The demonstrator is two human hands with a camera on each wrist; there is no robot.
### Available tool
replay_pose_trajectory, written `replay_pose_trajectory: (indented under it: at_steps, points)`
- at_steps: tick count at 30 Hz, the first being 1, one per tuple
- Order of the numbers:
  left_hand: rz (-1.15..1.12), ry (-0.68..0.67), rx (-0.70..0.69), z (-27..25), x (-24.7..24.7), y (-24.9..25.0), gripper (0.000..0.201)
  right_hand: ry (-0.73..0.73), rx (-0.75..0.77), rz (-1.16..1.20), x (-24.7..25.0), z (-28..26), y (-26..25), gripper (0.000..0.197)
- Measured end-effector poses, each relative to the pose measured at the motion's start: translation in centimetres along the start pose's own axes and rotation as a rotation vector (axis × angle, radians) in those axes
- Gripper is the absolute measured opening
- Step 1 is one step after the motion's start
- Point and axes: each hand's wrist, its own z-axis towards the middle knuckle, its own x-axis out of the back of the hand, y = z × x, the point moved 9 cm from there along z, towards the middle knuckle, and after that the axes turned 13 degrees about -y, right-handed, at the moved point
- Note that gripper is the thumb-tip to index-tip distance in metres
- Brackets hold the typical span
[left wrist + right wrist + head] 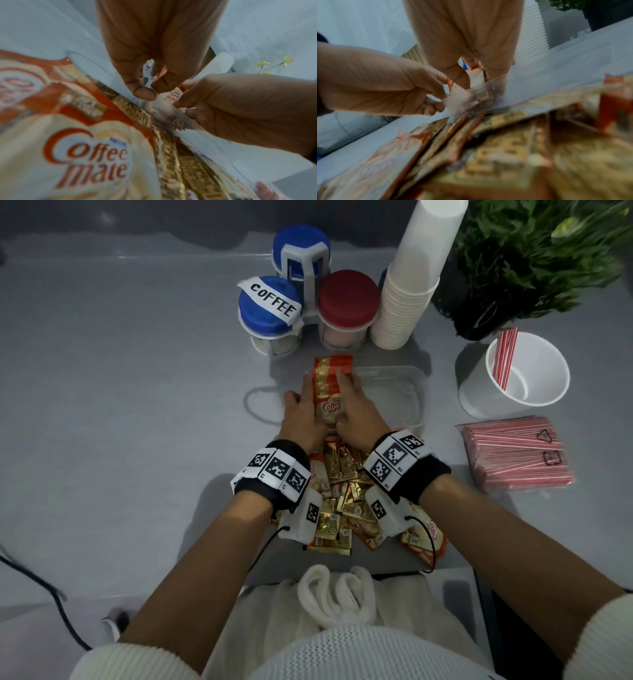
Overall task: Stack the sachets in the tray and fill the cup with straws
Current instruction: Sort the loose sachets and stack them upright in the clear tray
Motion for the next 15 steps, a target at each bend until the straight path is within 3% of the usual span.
replay_pose_trajectory:
  at_steps: [7,15]
  points:
    - [-0.014,0.001,-0.025,0.0,0.2,0.5,0.074,0.138,0.047,0.221,1.1,-0.7,0.0,0.083]
    - [-0.019,0.039,0.003,0.6,0.0,-0.2,0.070,0.088,-0.003,0.276,1.0,-0.4,0.0,0.089]
